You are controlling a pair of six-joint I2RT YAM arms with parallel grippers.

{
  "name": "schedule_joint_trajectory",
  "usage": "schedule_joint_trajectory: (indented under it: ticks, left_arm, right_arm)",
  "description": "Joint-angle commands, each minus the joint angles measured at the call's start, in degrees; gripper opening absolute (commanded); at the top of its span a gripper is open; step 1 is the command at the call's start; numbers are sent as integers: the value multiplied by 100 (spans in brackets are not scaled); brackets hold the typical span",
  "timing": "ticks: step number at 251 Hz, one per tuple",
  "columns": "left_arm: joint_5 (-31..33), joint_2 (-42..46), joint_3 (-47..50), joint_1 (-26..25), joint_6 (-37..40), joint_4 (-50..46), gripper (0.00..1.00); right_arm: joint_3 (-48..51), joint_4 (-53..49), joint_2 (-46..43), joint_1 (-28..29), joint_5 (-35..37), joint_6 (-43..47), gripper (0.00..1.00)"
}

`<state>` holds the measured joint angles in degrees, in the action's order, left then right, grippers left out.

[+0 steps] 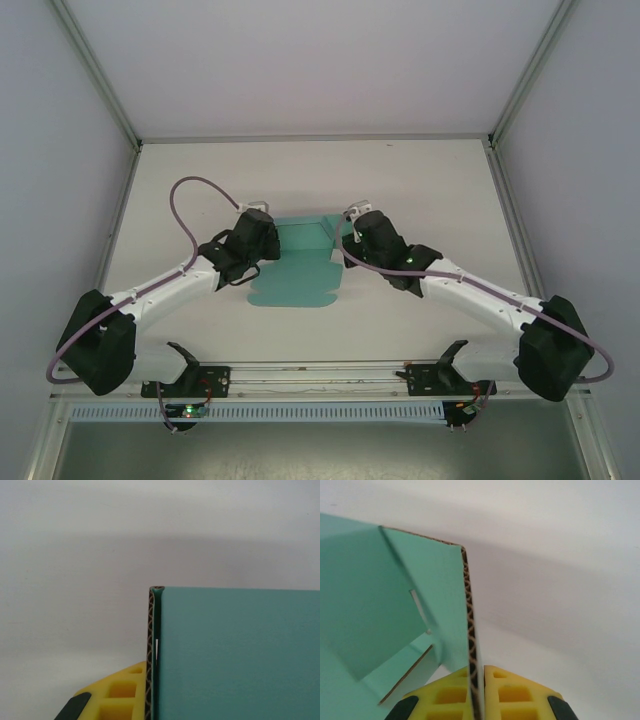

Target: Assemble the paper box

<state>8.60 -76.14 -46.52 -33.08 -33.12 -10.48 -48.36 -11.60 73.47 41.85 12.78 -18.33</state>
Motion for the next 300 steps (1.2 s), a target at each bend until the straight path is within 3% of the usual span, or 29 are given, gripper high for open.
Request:
schedule_joint_trajectory:
  ticks: [1, 19, 68, 106, 119, 131, 149, 172, 200, 230, 256, 300]
  left_arm:
    - [134, 51, -183, 3, -175, -145, 0]
    - [140, 46, -191, -1, -159, -158, 0]
    - [81, 13, -228, 3, -194, -135, 0]
    - [177, -94, -260, 3, -177, -158, 0]
    - [220, -158, -267, 4, -167, -157, 0]
    - [244, -219, -278, -1, -159, -167, 0]
    - [272, -290, -298, 1, -124, -155, 0]
    - [267, -351, -308, 2, -59, -110, 0]
    - [236, -353, -272, 3, -5, -26, 0]
    - [107, -290, -215, 4, 60, 117, 0]
    - [61, -246, -202, 7, 104, 124, 0]
    - [25, -139, -156, 1, 133, 168, 0]
  right_arm:
    - [-240, -1000, 324, -84, 1930, -552, 1]
    - [-395, -1355, 495, -106, 2259, -707, 1]
    - [-512, -1136, 657, -140, 2235, -555, 5]
    - [-276, -296, 258, -80, 852, 208, 15]
    - [-55, 7, -70, -80, 247, 371, 24]
    - [157, 222, -436, -95, -221, 465, 39]
    - [448, 374, -1054, -140, -770, 629, 49]
    - [768, 402, -1904, -247, -884, 691, 69]
    - [1033, 334, -2768, -731, -848, 686, 84]
    - [1036, -146, -2948, -1821, -820, 303, 84]
    - [1012, -315, -2476, -2780, -1490, 35, 84]
    - [1019, 387, -1437, -2938, -2917, 216, 86]
